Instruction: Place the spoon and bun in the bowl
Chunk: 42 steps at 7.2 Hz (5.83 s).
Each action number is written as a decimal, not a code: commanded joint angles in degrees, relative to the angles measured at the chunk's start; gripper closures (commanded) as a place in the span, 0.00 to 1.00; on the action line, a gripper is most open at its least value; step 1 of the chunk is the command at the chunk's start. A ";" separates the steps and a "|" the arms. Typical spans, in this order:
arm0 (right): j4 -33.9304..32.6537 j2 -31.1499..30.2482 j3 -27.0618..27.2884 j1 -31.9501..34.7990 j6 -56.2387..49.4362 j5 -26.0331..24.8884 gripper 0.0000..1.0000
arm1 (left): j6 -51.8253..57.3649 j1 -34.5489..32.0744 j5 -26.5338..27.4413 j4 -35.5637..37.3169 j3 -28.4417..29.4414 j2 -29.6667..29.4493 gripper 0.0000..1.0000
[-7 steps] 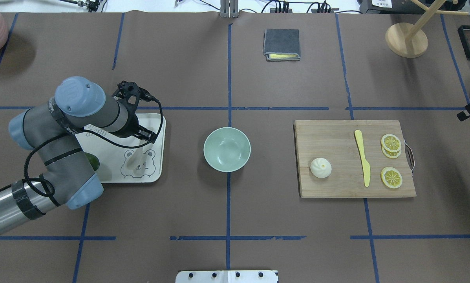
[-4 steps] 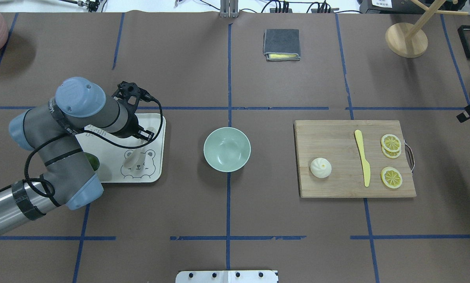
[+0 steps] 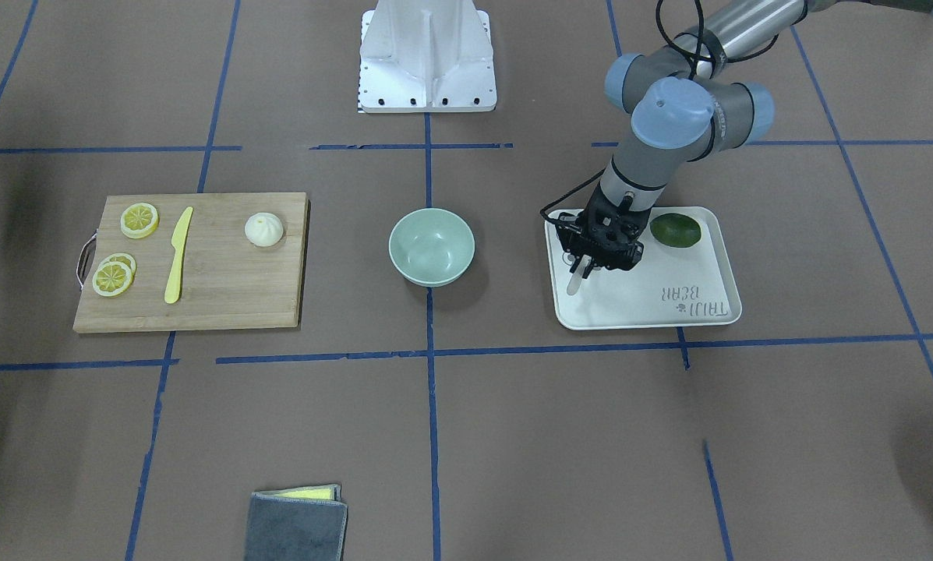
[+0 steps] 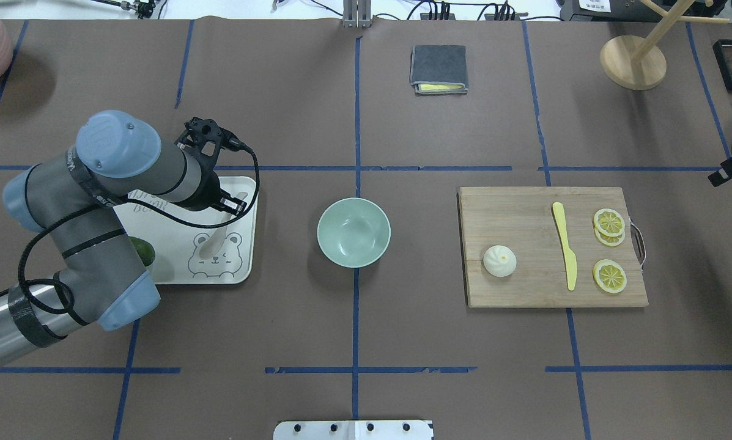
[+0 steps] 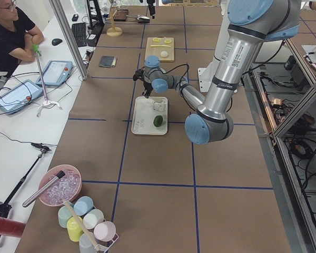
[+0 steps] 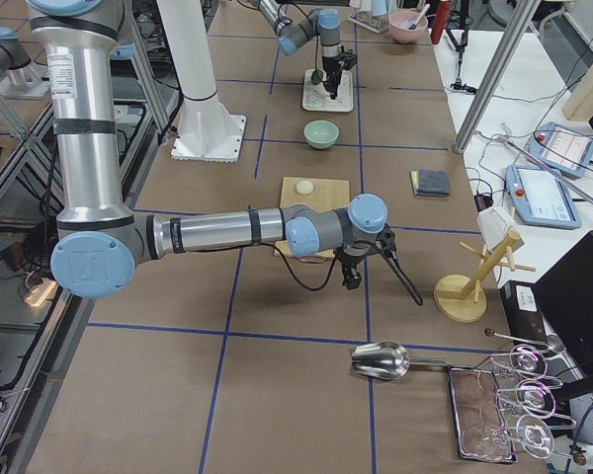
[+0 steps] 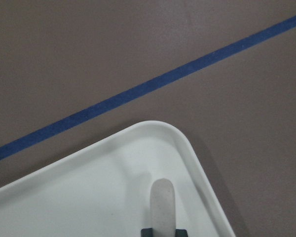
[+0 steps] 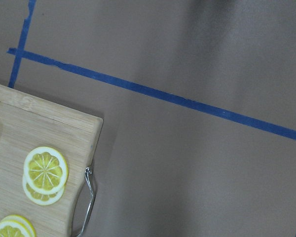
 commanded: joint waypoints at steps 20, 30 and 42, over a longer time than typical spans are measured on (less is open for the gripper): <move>7.12 6.31 20.49 -44.05 67.98 -31.01 0.04 | -12.72 2.86 9.58 -9.71 9.60 -15.92 0.01; 2.53 7.27 18.56 -48.54 67.19 -40.51 0.27 | -8.23 1.89 9.93 -9.36 7.14 -13.20 0.01; -5.19 25.33 18.92 -46.87 67.28 -40.51 1.00 | 6.27 -9.86 4.34 -9.97 -7.18 9.89 0.01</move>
